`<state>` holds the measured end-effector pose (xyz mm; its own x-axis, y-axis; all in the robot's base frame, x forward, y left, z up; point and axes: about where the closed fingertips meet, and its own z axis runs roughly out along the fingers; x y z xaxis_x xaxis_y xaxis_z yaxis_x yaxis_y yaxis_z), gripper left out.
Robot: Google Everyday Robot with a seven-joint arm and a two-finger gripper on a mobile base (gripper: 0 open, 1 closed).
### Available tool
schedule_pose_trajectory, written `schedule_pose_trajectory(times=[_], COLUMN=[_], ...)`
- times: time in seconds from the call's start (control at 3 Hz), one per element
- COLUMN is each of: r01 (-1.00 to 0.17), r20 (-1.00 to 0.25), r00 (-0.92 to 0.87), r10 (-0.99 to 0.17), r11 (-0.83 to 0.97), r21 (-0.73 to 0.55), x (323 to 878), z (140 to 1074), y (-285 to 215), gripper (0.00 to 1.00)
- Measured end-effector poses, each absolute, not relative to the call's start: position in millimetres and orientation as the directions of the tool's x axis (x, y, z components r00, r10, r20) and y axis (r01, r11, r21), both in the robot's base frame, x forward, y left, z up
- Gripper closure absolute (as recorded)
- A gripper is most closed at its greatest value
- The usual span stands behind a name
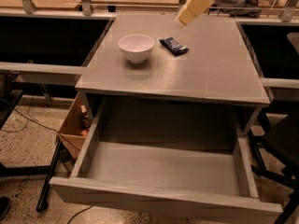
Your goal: Place rxbar blueberry into top drawer
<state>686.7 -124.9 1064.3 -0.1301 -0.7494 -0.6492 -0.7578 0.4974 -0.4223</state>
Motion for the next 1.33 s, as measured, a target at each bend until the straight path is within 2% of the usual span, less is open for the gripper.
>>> schedule_pose_trajectory(times=[0.33,0.67,1.0,1.33], r01=[-0.764,-0.766,-0.757,-0.757], r20=[-0.669,-0.706,-0.721,-0.721], r00=[-0.159,-0.235,-0.311,-0.311], r10=[-0.726,-0.668,-0.619,-0.619], r11=[0.52,0.574,0.62,0.62], r21=[-0.382,-0.289,-0.206,-0.206], x=[738,772,795,795], z=[1042,1009,979,979], y=[-97,-90,-87,-87], gripper=[0.0,0.0,0.0,0.0])
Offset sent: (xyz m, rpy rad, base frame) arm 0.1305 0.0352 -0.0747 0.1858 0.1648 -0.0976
